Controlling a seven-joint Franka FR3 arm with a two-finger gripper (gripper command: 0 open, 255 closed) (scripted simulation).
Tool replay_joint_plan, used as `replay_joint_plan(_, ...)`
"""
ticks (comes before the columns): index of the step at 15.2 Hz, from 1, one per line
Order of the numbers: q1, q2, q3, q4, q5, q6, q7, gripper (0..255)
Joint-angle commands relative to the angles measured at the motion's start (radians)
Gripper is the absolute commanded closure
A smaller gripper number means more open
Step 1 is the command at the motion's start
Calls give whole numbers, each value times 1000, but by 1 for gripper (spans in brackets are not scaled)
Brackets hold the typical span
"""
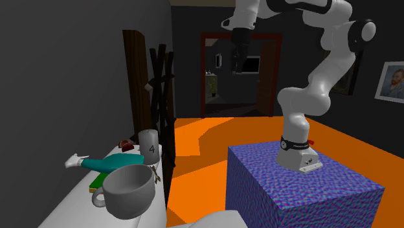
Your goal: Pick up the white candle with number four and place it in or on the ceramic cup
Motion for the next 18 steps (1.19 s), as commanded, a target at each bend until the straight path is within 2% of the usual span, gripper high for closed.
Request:
replay_joint_plan(1,0,0,0,0,0,0,0,0)
replay_joint_plan(10,57,243,-140,-13,-4,286,-260,0)
replay_joint_plan(18,123,529,-241,86,81,480,-519,0)
